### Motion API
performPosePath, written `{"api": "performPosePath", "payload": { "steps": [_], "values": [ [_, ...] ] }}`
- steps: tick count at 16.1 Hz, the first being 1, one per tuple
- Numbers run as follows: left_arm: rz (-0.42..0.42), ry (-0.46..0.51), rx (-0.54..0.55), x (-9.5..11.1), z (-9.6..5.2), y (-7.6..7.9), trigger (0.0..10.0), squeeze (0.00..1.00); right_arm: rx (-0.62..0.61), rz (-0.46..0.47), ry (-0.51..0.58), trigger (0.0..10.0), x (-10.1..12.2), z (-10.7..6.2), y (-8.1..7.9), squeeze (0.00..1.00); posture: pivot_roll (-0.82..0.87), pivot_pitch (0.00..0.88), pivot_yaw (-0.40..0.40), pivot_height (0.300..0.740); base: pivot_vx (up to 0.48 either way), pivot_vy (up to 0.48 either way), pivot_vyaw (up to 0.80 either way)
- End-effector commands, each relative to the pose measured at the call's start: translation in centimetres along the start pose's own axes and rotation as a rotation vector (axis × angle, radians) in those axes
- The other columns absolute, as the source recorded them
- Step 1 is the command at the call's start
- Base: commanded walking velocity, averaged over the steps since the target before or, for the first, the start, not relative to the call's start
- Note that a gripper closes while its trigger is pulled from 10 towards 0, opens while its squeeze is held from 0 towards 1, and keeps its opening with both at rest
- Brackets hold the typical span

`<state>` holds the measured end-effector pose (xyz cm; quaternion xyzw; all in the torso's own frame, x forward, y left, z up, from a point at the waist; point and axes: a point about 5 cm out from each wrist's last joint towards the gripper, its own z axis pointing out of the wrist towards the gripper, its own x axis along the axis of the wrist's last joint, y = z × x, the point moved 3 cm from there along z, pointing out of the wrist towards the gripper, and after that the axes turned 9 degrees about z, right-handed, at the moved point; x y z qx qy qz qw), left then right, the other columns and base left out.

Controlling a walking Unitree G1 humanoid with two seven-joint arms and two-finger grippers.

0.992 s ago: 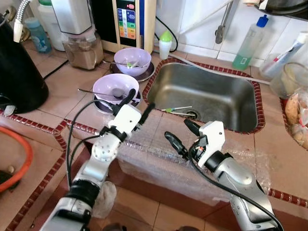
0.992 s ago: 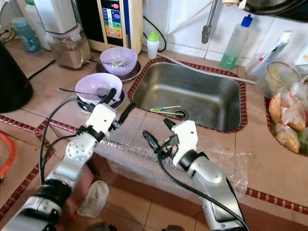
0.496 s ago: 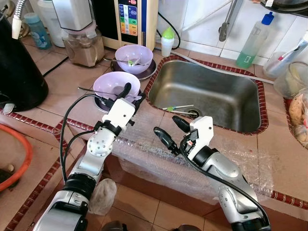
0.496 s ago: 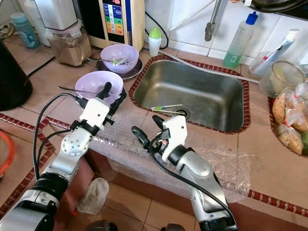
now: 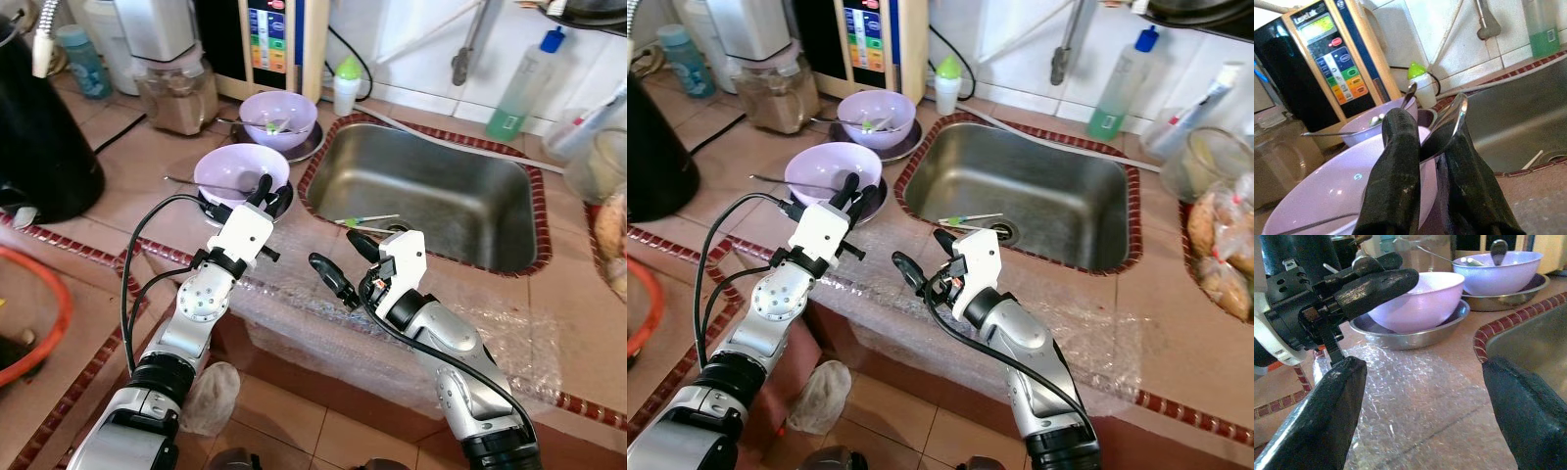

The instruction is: Kitchen organization

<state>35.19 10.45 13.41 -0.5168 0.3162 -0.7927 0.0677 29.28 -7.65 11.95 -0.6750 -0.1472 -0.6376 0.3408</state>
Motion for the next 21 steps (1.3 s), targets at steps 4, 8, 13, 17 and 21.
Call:
{"api": "performPosePath", "payload": {
  "steps": [4, 8, 13, 17, 21],
  "values": [
    [0.008, 0.046, 0.020, 0.8, -0.3, -0.6, 0.0, 0.00, -0.002, -0.009, -0.022, 10.0, -0.7, -0.4, 0.3, 0.00, -0.05, 0.000, -0.017, 0.740, 0.000, 0.000, 0.00],
    [0.022, 0.091, 0.049, 1.9, -0.1, -2.1, 0.0, 0.00, 0.008, -0.047, 0.001, 10.0, 0.2, 0.4, 0.5, 0.00, -0.04, 0.000, -0.012, 0.740, 0.000, 0.000, 0.00],
    [0.015, 0.213, 0.022, 6.4, 0.4, -6.4, 0.0, 0.00, -0.016, -0.209, 0.078, 10.0, 2.5, 1.0, 1.7, 0.00, -0.03, 0.000, -0.008, 0.740, 0.000, 0.000, 0.00],
    [-0.196, 0.203, -0.171, 8.3, 1.6, -5.0, 0.0, 0.00, -0.039, -0.388, 0.120, 10.0, 4.2, 1.3, 2.4, 0.00, -0.02, 0.000, -0.012, 0.740, 0.000, 0.000, 0.00],
    [-0.285, 0.265, -0.333, 11.4, 2.0, -2.2, 0.0, 0.00, -0.131, -0.552, 0.154, 10.0, 5.3, 0.9, 4.2, 0.00, -0.03, 0.000, -0.006, 0.740, 0.000, 0.000, 0.00]
  ]
}}
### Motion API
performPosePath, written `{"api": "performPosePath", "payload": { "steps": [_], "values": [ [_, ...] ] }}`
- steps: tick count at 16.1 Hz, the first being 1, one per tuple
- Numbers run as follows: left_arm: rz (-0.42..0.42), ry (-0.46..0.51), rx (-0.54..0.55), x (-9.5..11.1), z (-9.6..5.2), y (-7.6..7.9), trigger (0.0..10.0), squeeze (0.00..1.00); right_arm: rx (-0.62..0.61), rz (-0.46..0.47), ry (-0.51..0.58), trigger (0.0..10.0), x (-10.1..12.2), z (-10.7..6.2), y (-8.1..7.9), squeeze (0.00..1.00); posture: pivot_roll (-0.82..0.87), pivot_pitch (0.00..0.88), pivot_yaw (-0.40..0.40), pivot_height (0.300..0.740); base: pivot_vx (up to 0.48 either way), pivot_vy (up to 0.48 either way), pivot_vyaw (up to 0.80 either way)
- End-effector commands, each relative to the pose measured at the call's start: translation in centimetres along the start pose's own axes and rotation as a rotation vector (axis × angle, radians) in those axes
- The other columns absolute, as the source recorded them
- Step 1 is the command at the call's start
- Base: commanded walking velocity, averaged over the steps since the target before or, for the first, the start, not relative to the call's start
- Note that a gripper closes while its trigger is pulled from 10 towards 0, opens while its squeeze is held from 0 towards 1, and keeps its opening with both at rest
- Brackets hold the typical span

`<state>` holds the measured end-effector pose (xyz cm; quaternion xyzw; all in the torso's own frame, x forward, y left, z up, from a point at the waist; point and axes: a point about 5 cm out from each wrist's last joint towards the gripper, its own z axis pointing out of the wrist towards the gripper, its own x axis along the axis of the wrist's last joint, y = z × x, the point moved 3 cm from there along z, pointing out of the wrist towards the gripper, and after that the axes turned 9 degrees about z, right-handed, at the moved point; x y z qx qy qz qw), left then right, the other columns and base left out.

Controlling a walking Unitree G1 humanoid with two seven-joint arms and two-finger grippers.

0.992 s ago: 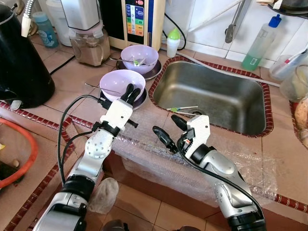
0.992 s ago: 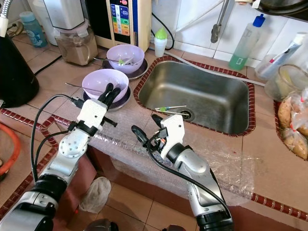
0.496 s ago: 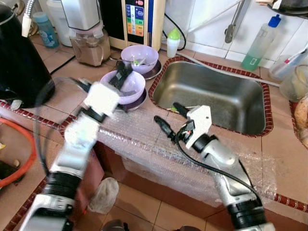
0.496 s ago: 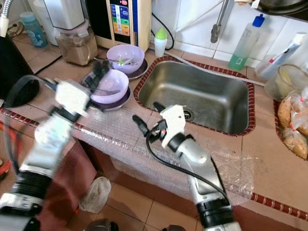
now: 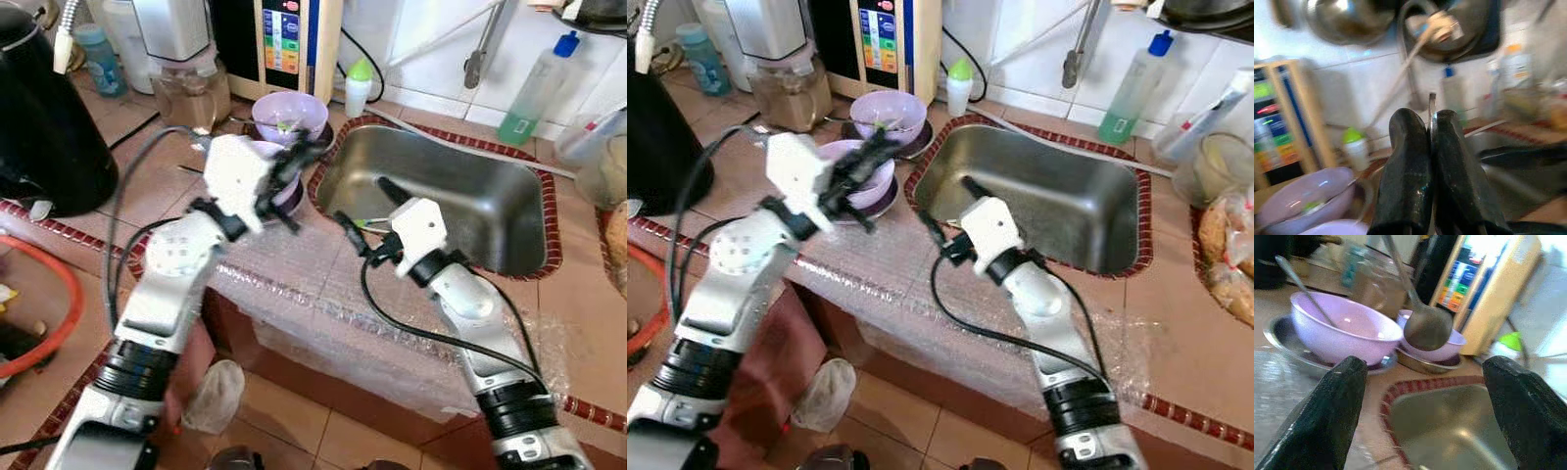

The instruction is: Kitchen organization

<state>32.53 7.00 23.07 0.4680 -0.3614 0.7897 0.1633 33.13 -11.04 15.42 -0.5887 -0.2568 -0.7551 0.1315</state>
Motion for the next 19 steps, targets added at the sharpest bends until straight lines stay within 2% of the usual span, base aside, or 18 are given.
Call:
{"api": "performPosePath", "payload": {
  "steps": [1, 2, 4, 5, 6, 8, 11, 14, 19],
  "values": [
    [-0.042, 0.020, -0.088, 1.1, 0.7, 1.3, 0.0, 0.00, -0.033, -0.044, 0.024, 10.0, 0.5, 0.2, 0.8, 0.00, -0.03, 0.000, -0.005, 0.740, 0.000, 0.000, 0.00],
    [-0.074, 0.010, -0.116, 1.1, 0.6, 1.8, 0.0, 0.00, -0.041, -0.056, 0.028, 10.0, 0.5, 0.2, 0.8, 0.00, -0.03, 0.000, -0.003, 0.740, 0.000, 0.000, 0.00],
    [-0.151, -0.020, -0.208, 0.6, 0.5, 3.7, 0.0, 0.00, -0.057, -0.069, 0.039, 10.0, 0.4, 0.4, 0.8, 0.00, -0.03, 0.000, 0.002, 0.740, 0.000, 0.000, 0.00],
    [-0.170, -0.027, -0.218, 0.5, 0.6, 4.2, 0.0, 0.00, -0.064, -0.067, 0.046, 4.2, 0.4, 0.5, 0.9, 0.00, -0.03, 0.000, 0.002, 0.740, 0.000, 0.000, 0.00],
    [-0.179, -0.035, -0.219, 0.4, 0.6, 4.4, 0.0, 0.00, -0.064, -0.057, 0.054, 0.0, 0.4, 0.6, 0.9, 0.00, -0.03, 0.001, 0.002, 0.740, 0.000, 0.000, 0.00],
    [-0.191, -0.061, -0.215, -0.2, 0.5, 4.5, 0.0, 0.00, -0.066, -0.033, 0.059, 0.0, 0.4, 0.6, 1.1, 0.00, -0.03, 0.004, 0.001, 0.740, 0.000, 0.000, 0.00],
    [-0.151, -0.093, -0.209, -0.9, 0.3, 4.4, 0.0, 0.00, -0.046, 0.003, 0.073, 0.0, 0.7, 0.6, 1.4, 0.00, -0.04, 0.002, -0.001, 0.740, 0.000, 0.000, 0.00],
    [-0.123, -0.110, -0.204, -1.4, 0.1, 4.3, 0.0, 0.00, -0.036, 0.035, 0.041, 0.0, 0.2, 0.6, 1.8, 0.00, -0.04, 0.000, -0.005, 0.740, 0.000, 0.000, 0.00],
    [-0.054, -0.133, -0.198, -2.0, -0.2, 4.0, 0.0, 0.00, 0.122, 0.096, 0.020, 0.0, 0.2, 0.8, 0.3, 0.00, -0.04, 0.000, -0.010, 0.740, 0.000, 0.000, 0.00]
  ]
}}
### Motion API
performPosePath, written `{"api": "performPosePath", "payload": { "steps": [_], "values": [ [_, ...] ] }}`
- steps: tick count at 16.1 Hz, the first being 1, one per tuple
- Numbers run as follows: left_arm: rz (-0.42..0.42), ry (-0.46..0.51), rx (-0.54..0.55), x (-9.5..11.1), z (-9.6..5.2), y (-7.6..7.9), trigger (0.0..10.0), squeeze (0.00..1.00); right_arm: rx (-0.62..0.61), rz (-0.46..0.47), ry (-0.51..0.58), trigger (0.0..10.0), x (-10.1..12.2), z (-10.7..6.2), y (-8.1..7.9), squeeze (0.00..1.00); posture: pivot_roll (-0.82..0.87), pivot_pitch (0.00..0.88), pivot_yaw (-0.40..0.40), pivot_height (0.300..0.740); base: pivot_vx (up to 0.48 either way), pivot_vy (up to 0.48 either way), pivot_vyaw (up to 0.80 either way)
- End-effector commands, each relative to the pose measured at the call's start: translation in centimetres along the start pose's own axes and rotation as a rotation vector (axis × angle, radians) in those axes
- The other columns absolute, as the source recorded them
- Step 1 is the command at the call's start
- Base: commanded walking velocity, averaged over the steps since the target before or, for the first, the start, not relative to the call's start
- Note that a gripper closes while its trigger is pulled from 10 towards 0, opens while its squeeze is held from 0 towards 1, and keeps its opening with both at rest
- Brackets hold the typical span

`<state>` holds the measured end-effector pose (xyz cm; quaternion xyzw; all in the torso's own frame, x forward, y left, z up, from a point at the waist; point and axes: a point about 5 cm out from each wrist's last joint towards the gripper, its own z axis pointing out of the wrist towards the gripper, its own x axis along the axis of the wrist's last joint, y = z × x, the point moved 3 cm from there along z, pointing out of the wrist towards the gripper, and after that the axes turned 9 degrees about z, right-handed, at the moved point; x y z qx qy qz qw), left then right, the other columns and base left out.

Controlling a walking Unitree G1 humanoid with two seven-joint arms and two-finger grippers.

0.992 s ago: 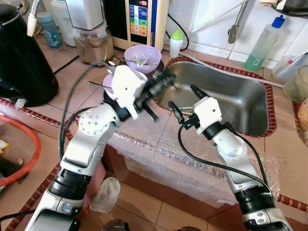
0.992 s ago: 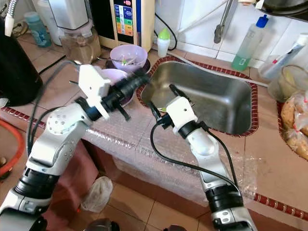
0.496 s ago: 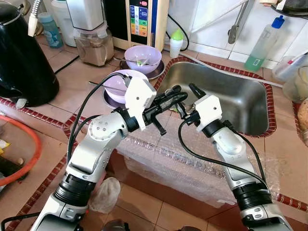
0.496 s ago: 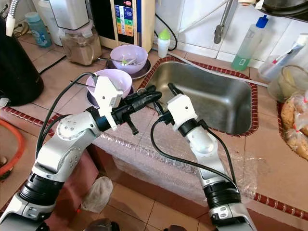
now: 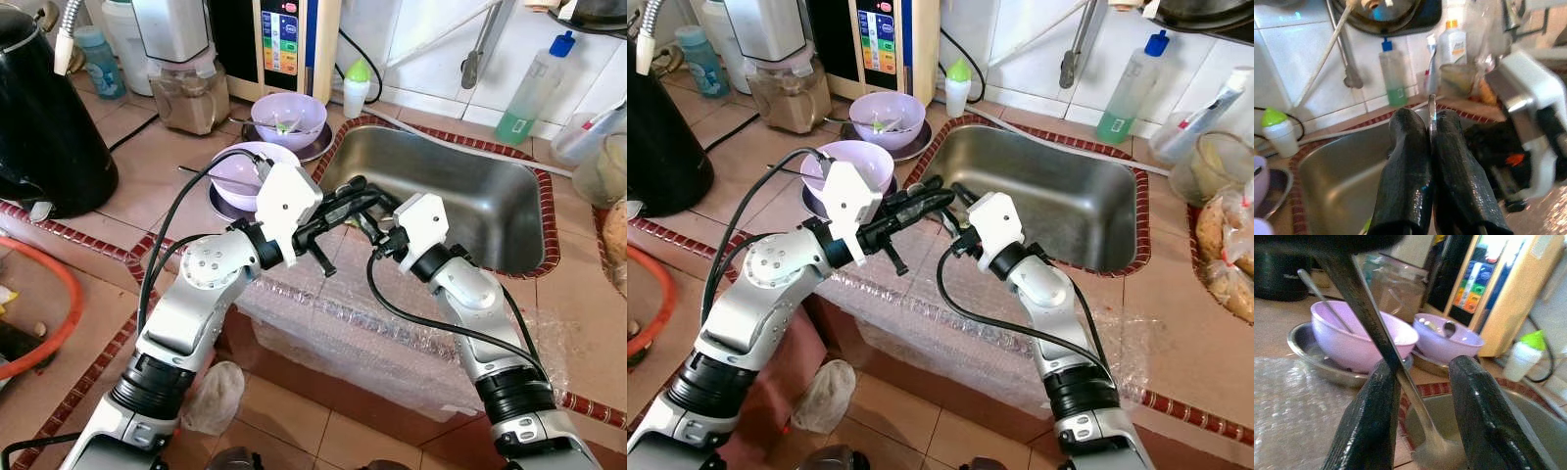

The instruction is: Kitchen organization

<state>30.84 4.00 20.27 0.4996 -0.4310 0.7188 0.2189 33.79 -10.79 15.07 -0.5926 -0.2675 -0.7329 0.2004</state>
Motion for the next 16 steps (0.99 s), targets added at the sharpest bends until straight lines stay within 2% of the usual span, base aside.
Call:
{"api": "performPosePath", "payload": {
  "steps": [1, 6, 12, 16],
  "values": [
    [0.020, -0.039, 0.007, -0.82, -0.43, -0.16, 0.0, 0.00, 0.035, 0.003, 0.013, 0.0, 0.77, 0.13, 0.06, 0.00, -0.04, 0.000, -0.011, 0.740, 0.000, 0.000, 0.00],
    [0.014, -0.022, 0.012, -0.78, -0.21, -0.01, 0.0, 0.00, 0.045, -0.004, -0.018, 0.0, 0.17, 0.19, 0.24, 0.00, -0.03, 0.000, -0.012, 0.740, 0.000, 0.000, 0.00],
    [-0.017, -0.011, 0.015, -0.81, -0.05, 0.25, 0.0, 0.00, -0.014, -0.109, -0.014, 0.0, -0.09, 1.02, 0.31, 0.00, -0.03, 0.000, -0.010, 0.740, 0.000, 0.000, 0.00],
    [-0.017, -0.011, 0.015, -0.81, -0.05, 0.25, 0.0, 0.00, -0.014, -0.109, -0.014, 0.0, -0.09, 1.02, 0.31, 0.00, -0.03, 0.000, -0.010, 0.740, 0.000, 0.000, 0.00]
  ]
}}
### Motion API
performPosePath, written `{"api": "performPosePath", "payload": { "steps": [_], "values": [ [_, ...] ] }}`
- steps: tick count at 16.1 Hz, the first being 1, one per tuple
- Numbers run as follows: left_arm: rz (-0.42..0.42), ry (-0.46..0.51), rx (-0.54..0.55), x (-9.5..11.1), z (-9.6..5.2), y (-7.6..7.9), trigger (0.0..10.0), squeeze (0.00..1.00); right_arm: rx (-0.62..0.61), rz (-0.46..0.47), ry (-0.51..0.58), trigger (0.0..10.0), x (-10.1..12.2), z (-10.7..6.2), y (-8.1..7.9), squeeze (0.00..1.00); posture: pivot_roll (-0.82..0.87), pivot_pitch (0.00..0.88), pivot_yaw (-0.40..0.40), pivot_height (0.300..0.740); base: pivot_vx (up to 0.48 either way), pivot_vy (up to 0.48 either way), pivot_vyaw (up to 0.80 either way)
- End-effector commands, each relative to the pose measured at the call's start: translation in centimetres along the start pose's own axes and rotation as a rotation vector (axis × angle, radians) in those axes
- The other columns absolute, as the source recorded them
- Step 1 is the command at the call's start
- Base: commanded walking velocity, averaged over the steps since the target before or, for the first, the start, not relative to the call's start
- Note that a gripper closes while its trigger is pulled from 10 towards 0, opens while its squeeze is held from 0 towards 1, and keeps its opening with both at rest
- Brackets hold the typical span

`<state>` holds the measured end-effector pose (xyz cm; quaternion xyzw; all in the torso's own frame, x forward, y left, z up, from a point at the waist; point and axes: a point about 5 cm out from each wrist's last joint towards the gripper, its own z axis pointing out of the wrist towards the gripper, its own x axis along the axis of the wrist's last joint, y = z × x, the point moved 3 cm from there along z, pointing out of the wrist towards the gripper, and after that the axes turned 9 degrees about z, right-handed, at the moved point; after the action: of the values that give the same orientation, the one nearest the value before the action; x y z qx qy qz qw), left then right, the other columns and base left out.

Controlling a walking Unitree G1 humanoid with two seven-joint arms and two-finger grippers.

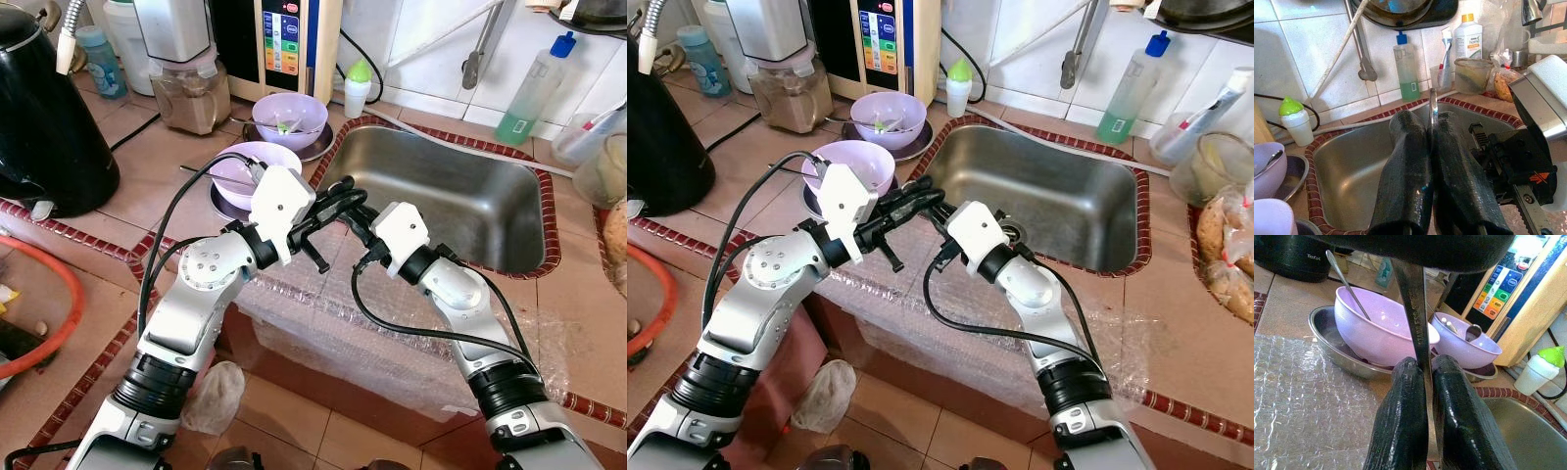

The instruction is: Kitchen organization

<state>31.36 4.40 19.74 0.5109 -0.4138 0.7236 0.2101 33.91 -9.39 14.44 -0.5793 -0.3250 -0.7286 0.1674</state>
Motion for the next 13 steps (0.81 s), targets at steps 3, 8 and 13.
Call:
{"api": "performPosePath", "payload": {
  "steps": [3, 8, 13],
  "values": [
    [-0.004, 0.000, -0.028, -0.1, 0.1, 0.6, 0.0, 0.00, -0.067, 0.014, 0.009, 0.0, 0.4, 0.1, 1.5, 0.00, -0.03, 0.000, -0.010, 0.740, 0.000, 0.000, 0.00],
    [-0.004, 0.000, -0.028, -0.1, 0.1, 0.6, 0.0, 0.00, -0.067, 0.014, 0.009, 0.0, 0.4, 0.1, 1.5, 0.00, -0.03, 0.000, -0.010, 0.740, 0.000, 0.000, 0.00],
    [-0.006, -0.015, -0.007, -0.8, -0.2, 0.4, 10.0, 1.00, -0.175, -0.048, 0.002, 0.0, 0.2, 0.1, 3.3, 0.00, -0.03, 0.011, -0.006, 0.740, 0.000, 0.000, 0.00]
  ]
}}
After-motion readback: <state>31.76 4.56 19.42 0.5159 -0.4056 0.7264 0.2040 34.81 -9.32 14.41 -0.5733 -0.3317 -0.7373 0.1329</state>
